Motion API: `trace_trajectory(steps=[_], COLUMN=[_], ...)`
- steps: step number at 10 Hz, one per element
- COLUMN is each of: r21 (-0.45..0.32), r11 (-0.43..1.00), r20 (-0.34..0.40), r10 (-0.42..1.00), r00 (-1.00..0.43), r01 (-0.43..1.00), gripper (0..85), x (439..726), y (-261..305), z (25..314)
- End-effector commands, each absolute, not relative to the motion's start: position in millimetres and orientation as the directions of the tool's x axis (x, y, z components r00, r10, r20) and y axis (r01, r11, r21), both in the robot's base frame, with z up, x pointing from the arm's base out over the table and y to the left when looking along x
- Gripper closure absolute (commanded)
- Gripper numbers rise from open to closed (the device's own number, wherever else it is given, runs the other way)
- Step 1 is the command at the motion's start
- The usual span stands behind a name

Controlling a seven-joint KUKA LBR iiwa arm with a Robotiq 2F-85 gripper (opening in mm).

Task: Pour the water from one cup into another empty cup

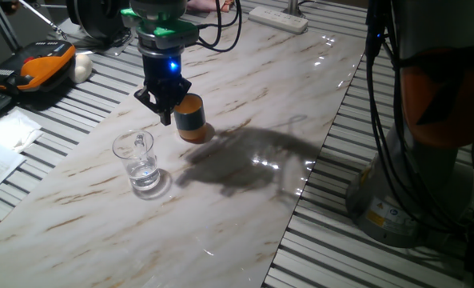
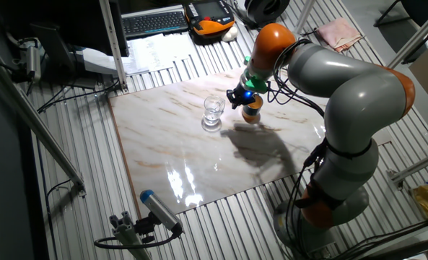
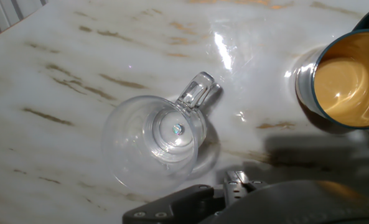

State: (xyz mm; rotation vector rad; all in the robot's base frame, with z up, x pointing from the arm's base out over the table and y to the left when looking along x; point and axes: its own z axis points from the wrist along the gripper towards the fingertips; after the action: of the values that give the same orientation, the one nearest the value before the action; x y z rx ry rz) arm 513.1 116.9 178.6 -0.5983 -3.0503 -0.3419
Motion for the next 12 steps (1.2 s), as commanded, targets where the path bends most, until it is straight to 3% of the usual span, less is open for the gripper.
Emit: trace_trajectory(steps=[1, 6, 12], r21=[0.21, 0.156, 0.21], r11=[0.903, 0.945, 0.948], r20=[0.056, 0.047, 0.03], r10=[0.372, 0.285, 0.238], r00=[-0.927, -0.957, -0.971], r01=[0.375, 0.289, 0.239], gripper=[85.0, 85.0, 85.0], x=[513.0, 513.0, 513.0], y=[116.9, 116.9, 116.9], z=[178.6, 178.6, 178.6])
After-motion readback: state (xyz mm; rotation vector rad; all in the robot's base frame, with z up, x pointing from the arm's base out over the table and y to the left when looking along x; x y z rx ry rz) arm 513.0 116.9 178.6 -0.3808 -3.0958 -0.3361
